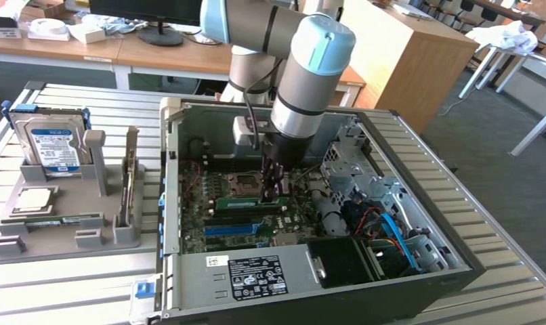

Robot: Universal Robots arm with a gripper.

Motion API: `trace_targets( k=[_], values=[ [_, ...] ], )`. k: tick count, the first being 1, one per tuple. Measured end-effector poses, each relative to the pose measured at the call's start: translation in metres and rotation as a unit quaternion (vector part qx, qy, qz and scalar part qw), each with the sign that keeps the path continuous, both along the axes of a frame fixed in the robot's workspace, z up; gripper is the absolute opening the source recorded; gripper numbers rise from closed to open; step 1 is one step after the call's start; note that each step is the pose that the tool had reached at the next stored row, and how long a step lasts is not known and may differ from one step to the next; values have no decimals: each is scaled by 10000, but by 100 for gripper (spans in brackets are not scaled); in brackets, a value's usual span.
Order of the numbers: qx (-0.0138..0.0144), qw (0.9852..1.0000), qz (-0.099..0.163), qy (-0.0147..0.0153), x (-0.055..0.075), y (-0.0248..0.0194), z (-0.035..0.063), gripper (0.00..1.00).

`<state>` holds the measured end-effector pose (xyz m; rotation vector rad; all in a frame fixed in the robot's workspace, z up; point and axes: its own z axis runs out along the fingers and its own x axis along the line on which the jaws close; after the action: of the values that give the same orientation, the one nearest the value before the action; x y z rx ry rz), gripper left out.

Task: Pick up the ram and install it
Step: 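Insert the ram into the slot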

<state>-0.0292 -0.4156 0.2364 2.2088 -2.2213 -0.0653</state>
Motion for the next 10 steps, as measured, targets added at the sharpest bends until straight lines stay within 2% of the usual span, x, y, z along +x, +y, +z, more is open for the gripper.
trace_targets(
  k=[10],
  values=[
    [-14, 10000, -12, 0, 0, 0, -8, 11]
  ],
)
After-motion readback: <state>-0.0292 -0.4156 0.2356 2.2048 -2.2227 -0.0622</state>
